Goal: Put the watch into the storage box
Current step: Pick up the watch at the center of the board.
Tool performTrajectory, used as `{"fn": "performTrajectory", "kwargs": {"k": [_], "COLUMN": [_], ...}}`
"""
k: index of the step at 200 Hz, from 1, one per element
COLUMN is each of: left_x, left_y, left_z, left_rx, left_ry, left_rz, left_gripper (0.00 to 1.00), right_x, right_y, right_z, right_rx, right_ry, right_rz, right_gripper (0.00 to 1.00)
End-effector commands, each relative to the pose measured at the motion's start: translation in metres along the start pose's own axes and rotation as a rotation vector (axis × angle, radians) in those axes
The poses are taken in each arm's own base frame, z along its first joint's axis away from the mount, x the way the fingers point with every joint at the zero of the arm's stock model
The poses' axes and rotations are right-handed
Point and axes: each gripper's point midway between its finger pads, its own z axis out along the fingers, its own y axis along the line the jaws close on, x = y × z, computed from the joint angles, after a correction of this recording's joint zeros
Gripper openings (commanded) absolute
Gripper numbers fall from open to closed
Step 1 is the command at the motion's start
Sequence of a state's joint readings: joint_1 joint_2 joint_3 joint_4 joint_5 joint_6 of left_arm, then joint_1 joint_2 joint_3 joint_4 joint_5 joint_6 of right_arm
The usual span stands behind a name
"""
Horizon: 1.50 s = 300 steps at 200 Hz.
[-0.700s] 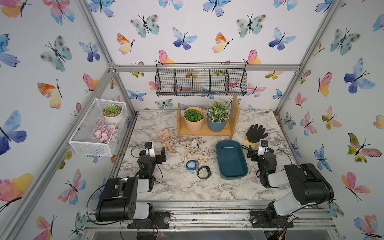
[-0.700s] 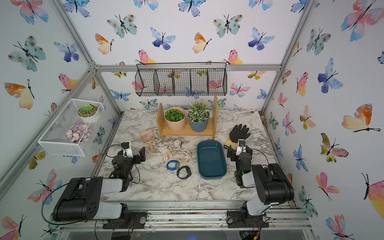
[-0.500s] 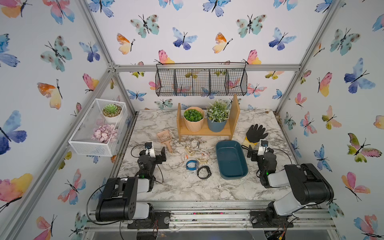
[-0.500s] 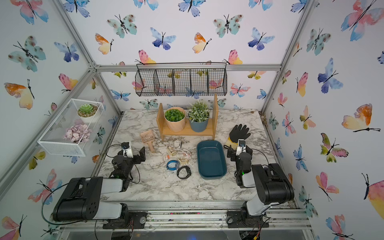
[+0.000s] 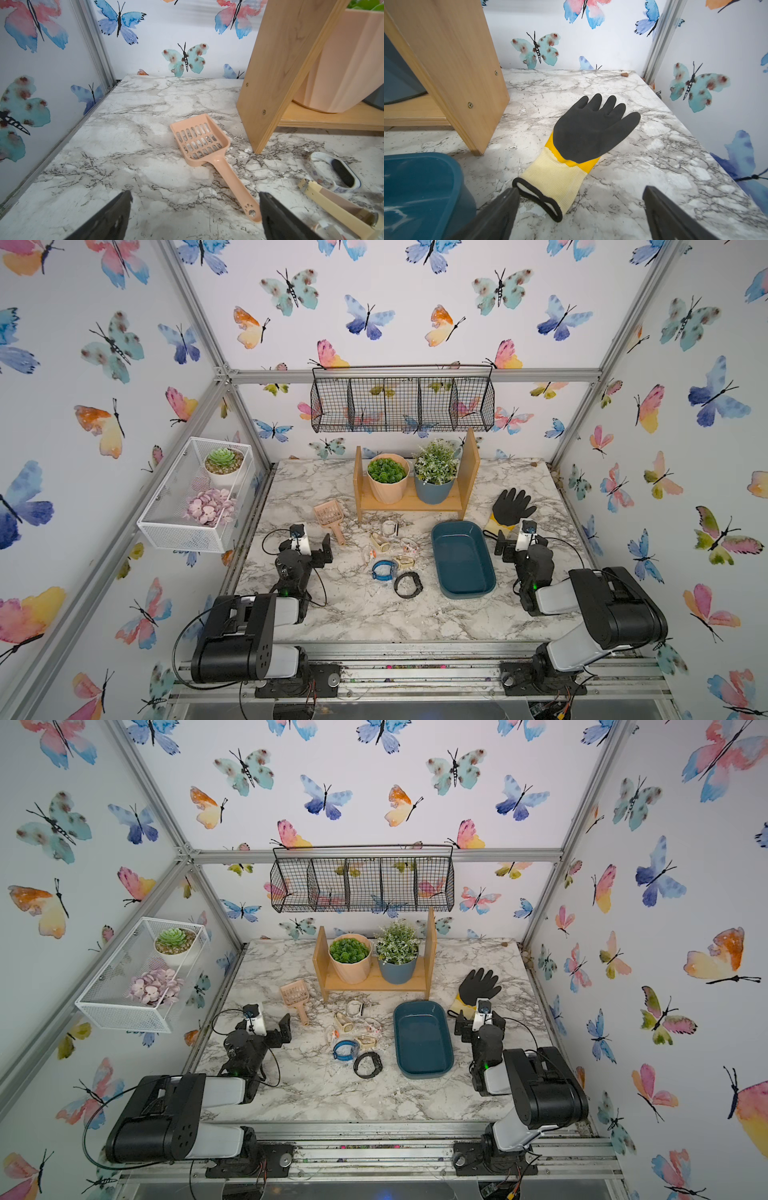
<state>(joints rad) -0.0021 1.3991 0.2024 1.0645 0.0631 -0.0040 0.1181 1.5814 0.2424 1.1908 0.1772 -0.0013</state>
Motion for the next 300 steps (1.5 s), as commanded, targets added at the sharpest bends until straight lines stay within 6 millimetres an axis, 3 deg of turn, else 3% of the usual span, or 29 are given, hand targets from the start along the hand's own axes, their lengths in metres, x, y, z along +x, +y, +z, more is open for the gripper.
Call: {"fn": "performTrajectory", "kwargs": {"k": [1, 27, 48, 76, 114, 146, 175, 204, 254, 300], "left_x": [-0.009, -0.028, -0.053, -0.068, -0.050, -0.029, -0.011, 0.009, 0.043, 0.062], "left_y": [0.004, 0.010, 0.007, -0.002, -0.061, -0.106, -0.123, -0.129, -0.148, -0.163], "left_z": [0.001, -0.002, -0.012, -0.012, -0.004, -0.004, -0.008, -0.011, -0.017, -0.013], "left_rx": [-0.025, -0.068, -0.068, -0.070, 0.003, 0.094, 0.135, 0.147, 0.184, 0.192], "left_ry": [-0.030, -0.008, -0.060, -0.005, 0.171, 0.310, 0.405, 0.508, 0.618, 0.666], "left_rz": [-0.001, -0.014, -0.027, -0.096, 0.025, 0.051, 0.019, -0.050, -0.086, -0.044], "left_gripper": [0.98, 0.99, 0.98, 0.99, 0.98, 1.00, 0.95, 0.85, 0.65, 0.57], "right_x": [-0.016, -0.028, -0.067, -0.113, -0.139, -0.119, -0.094, -0.079, -0.064, -0.052], "right_y": [0.004, 0.004, 0.008, 0.048, 0.139, 0.224, 0.260, 0.272, 0.271, 0.271], "right_z": [0.000, -0.003, -0.008, -0.007, -0.024, -0.044, -0.059, -0.062, -0.057, -0.053], "right_rx": [-0.029, -0.019, -0.017, -0.159, -0.390, -0.645, -0.728, -0.760, -0.740, -0.732], "right_ry": [-0.052, -0.017, -0.083, -0.110, -0.109, 0.013, 0.066, 0.120, 0.173, 0.207], "right_rz": [-0.001, -0.024, -0.014, -0.024, -0.105, -0.156, -0.173, -0.186, -0.237, -0.242], "right_gripper": [0.99, 0.99, 0.99, 0.99, 0.99, 0.99, 0.98, 0.98, 0.98, 0.97]}}
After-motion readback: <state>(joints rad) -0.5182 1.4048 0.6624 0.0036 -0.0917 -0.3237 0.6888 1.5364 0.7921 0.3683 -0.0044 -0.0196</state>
